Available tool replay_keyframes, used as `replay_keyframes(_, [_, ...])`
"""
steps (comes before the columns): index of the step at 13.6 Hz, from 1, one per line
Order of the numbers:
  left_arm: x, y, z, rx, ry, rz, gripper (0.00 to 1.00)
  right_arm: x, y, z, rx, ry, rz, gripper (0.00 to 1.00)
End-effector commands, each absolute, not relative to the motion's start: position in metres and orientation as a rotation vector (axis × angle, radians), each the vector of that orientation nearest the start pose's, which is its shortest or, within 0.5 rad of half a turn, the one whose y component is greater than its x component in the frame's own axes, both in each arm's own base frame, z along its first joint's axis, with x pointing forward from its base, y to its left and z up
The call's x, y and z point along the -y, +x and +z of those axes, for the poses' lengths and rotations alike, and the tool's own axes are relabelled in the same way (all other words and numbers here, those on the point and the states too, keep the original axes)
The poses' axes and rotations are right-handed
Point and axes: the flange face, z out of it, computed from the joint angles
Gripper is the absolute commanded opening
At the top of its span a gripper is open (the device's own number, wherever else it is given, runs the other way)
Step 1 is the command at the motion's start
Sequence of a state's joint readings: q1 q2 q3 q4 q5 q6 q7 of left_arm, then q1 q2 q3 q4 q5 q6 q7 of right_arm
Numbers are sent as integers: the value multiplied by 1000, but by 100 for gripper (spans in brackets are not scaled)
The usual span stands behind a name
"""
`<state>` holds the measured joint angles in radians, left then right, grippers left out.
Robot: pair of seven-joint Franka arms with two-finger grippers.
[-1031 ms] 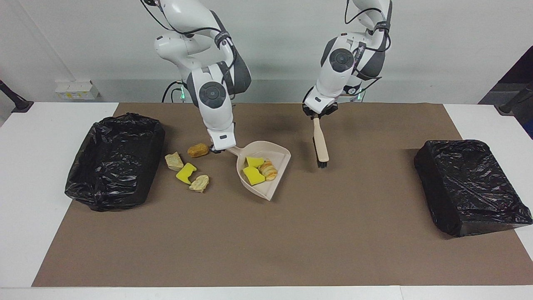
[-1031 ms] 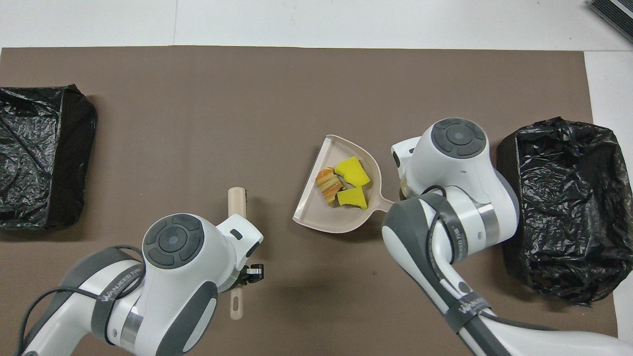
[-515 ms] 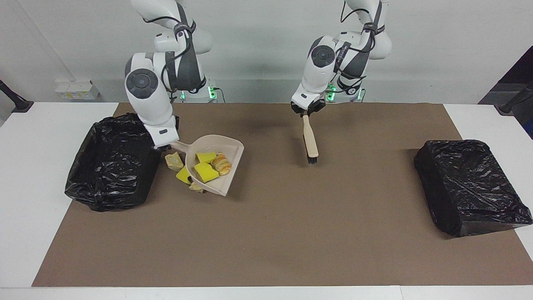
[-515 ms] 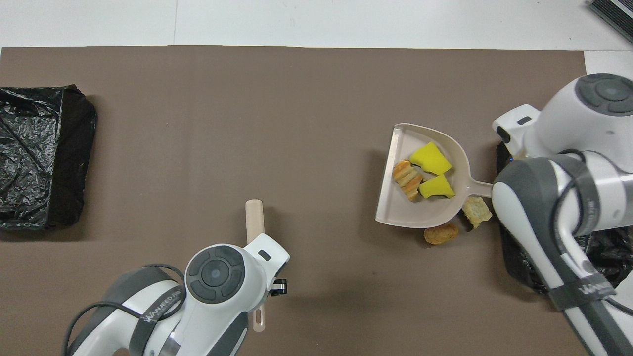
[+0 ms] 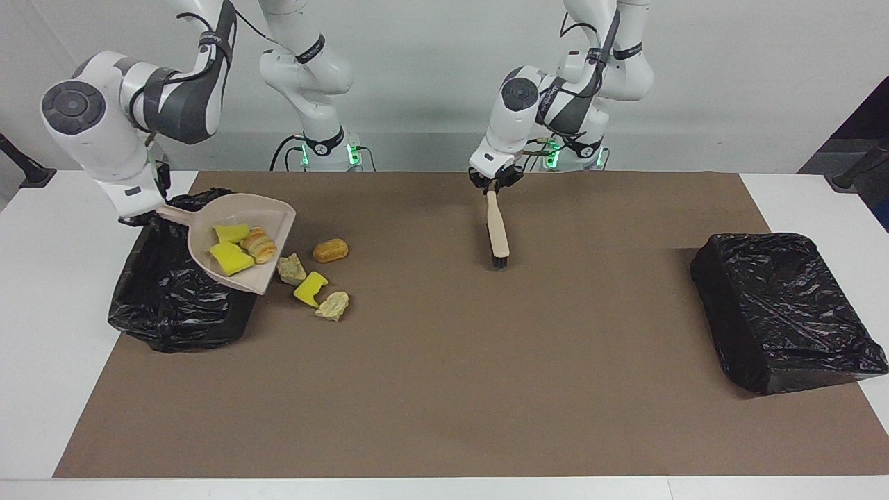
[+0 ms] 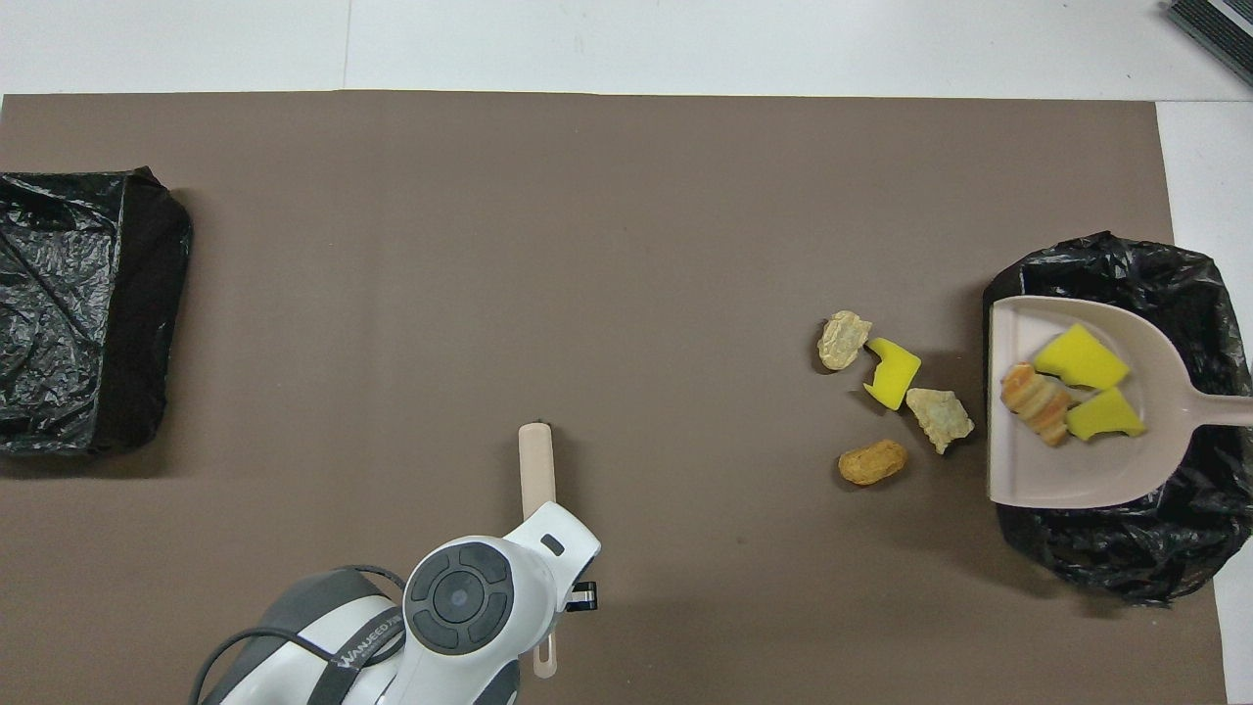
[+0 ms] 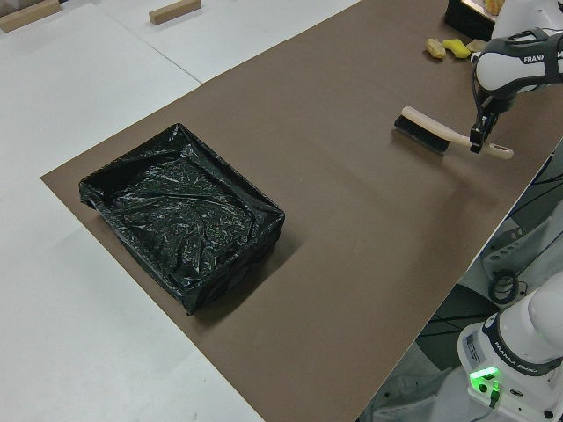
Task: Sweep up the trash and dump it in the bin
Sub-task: 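Tilt the dustpan over the bag with the right gripper to dump trash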
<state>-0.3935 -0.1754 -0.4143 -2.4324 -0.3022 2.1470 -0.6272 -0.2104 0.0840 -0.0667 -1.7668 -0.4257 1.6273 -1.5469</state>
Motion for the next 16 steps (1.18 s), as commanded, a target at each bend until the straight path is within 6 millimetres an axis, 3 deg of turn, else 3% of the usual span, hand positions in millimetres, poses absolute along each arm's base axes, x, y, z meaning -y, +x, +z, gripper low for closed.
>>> replay_keyframes(1, [336, 295, 358, 52, -3210, 326, 0, 215, 526, 515, 2048, -2431, 956, 0])
replay_keyframes(4, [344, 278, 349, 1, -3204, 332, 0, 271, 514, 524, 2144, -2412, 1057, 0])
replay_keyframes(6, [342, 279, 348, 10, -3203, 331, 0, 303, 503, 529, 2189, -2397, 1062, 0])
replay_keyframes(11, [341, 280, 347, 15, -3201, 336, 0, 298, 512, 533, 2333, -2231, 1324, 0])
replay_keyframes(16, [340, 281, 347, 17, -3200, 338, 0, 285, 525, 544, 2381, -2196, 1401, 0])
